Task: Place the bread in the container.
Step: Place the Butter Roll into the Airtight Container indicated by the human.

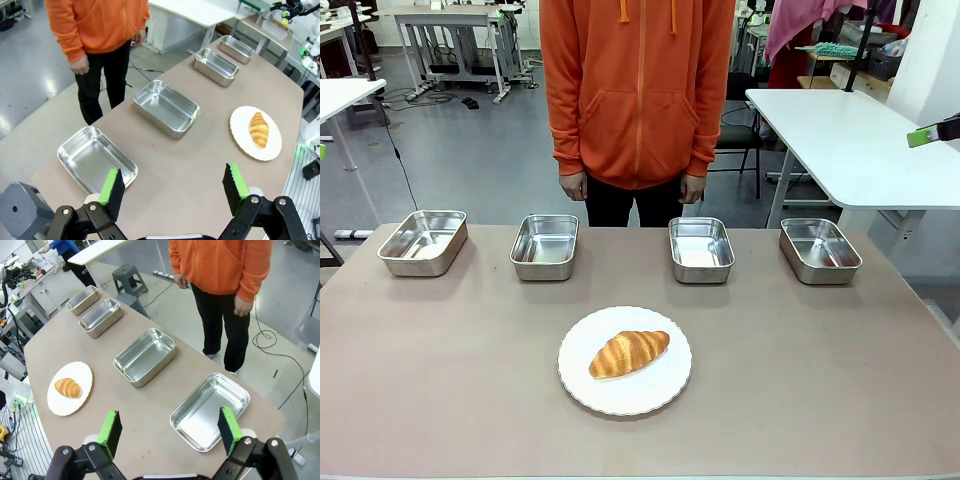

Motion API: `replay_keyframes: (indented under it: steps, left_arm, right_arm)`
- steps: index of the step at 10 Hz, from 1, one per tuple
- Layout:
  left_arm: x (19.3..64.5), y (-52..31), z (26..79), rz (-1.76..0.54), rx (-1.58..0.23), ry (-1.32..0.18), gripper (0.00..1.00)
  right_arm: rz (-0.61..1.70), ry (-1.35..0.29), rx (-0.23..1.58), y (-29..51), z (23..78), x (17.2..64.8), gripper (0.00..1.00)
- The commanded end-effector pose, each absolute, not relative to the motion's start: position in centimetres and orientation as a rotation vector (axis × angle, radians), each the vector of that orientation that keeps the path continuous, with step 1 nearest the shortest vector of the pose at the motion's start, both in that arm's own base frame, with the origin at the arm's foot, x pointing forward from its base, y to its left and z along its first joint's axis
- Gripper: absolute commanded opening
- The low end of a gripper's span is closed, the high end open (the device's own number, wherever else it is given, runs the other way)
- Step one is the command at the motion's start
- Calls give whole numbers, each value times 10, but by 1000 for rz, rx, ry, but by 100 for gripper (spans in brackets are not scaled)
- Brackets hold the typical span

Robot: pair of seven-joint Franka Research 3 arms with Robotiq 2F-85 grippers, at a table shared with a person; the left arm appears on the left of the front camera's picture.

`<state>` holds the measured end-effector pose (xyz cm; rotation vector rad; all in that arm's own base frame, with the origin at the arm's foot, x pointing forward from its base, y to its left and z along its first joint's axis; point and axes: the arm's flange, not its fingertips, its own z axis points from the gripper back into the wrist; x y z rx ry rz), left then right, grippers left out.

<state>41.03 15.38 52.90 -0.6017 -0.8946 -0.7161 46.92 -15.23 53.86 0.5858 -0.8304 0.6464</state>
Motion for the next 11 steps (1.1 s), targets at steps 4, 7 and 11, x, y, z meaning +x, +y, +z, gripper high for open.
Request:
replay_keyframes:
  steps: [4, 7, 11]
  left_arm:
    - [410, 154, 529, -716, -601, -898, 100]
    - [410, 154, 529, -716, -601, -898, 100]
    - [410, 154, 529, -716, -601, -898, 100]
  right_arm:
    - [645, -839, 579, -151, 540, 470, 100]
    - [645, -839, 579, -151, 540, 470, 100]
    - [645, -839, 579, -151, 540, 470, 100]
